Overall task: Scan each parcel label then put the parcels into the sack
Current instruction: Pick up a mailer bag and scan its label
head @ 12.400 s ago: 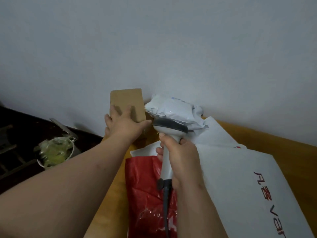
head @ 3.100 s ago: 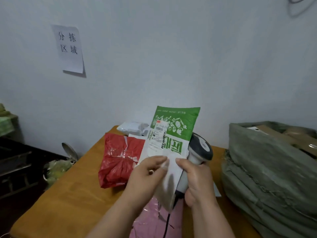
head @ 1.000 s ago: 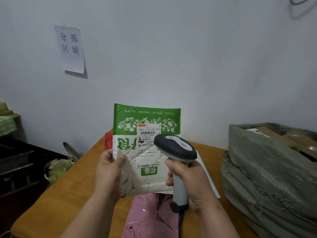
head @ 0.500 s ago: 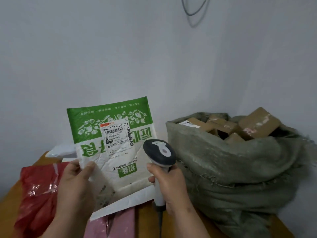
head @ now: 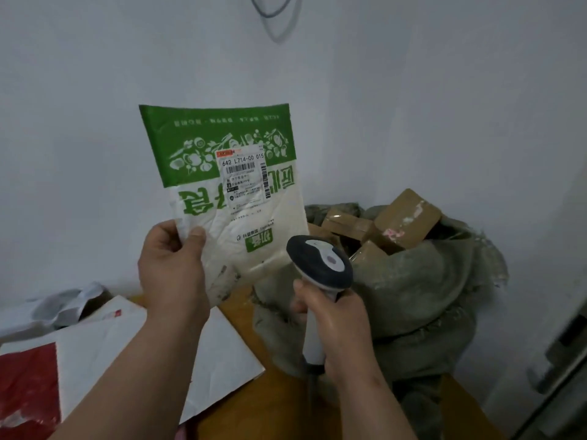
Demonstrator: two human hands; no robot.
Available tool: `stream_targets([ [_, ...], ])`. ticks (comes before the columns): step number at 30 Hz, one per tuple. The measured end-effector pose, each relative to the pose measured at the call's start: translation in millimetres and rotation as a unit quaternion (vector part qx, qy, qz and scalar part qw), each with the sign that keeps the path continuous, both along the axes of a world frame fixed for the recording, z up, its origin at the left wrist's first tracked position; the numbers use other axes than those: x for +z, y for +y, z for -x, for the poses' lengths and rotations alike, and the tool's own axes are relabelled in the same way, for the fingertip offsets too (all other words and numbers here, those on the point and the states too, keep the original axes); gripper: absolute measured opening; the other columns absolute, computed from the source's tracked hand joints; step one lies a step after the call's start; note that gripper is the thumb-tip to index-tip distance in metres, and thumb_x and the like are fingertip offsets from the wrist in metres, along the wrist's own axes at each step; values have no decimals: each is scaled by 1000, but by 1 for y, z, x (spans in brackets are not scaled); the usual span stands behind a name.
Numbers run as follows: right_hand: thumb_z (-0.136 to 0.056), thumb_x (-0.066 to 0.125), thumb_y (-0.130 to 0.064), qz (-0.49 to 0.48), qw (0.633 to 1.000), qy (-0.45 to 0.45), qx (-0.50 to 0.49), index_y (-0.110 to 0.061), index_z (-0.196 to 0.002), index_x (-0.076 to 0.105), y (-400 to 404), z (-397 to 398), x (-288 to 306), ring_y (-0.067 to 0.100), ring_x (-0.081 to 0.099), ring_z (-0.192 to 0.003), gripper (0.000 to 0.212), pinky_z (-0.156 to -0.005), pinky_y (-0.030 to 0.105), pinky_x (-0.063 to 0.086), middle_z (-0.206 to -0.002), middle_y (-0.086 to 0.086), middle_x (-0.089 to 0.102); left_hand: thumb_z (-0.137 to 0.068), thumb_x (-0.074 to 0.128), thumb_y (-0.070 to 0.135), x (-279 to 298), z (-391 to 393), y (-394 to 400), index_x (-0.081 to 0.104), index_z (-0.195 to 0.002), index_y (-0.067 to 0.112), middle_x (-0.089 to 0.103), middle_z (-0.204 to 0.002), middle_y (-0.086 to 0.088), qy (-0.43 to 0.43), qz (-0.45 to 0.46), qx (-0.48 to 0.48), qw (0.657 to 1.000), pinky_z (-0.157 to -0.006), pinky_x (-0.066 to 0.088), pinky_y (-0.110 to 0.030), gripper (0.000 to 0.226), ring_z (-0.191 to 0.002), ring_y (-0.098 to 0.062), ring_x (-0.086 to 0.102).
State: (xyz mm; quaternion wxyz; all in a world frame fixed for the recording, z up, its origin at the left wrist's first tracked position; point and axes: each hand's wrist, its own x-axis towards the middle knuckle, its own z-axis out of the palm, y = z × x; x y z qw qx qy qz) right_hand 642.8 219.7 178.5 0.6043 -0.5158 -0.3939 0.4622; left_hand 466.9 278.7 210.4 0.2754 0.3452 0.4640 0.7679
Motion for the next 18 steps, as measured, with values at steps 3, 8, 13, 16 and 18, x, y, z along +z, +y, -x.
stream_targets([
  [3,-80,80,-25,-25,999,13,-32,-25,-83,75,24,-41,20,10,72,-71,6,-67,31,53,-72,-4,75,-91,70,18,13,-47,38,60,-78,28,65,-76,11,10,-13,-5,1000,-55,49,-16,19,-59,3,60],
  [8,-82,78,-24,-74,995,8,-69,-33,-72,79,71,-117,44,4,70,-63,13,-67,33,50,-67,-8,74,-89,69,16,30,-128,104,53,-75,29,60,-71,11,65,-21,8,998,-57,47,-22,24,-56,5,54],
  [13,-85,76,-24,-68,995,11,-70,-34,-65,78,112,-165,45,14,69,-67,23,-67,37,54,-70,2,74,-90,65,19,22,-183,163,50,-76,25,61,-77,9,181,60,12,982,-63,52,-32,22,-73,-9,60],
  [16,-84,78,-20,-41,997,51,-41,-19,-79,79,132,-183,38,13,69,-63,5,-57,30,54,-71,4,75,-92,60,21,-2,-206,178,54,-75,31,61,-75,13,308,135,-44,941,-54,42,-24,21,-71,-4,57],
  [18,-84,78,-19,-32,997,72,-20,-17,-90,76,140,-188,34,12,70,-64,7,-56,27,55,-72,3,76,-97,55,23,-17,-217,181,62,-81,35,64,-77,13,345,185,-103,915,-51,39,-21,21,-72,-6,60],
])
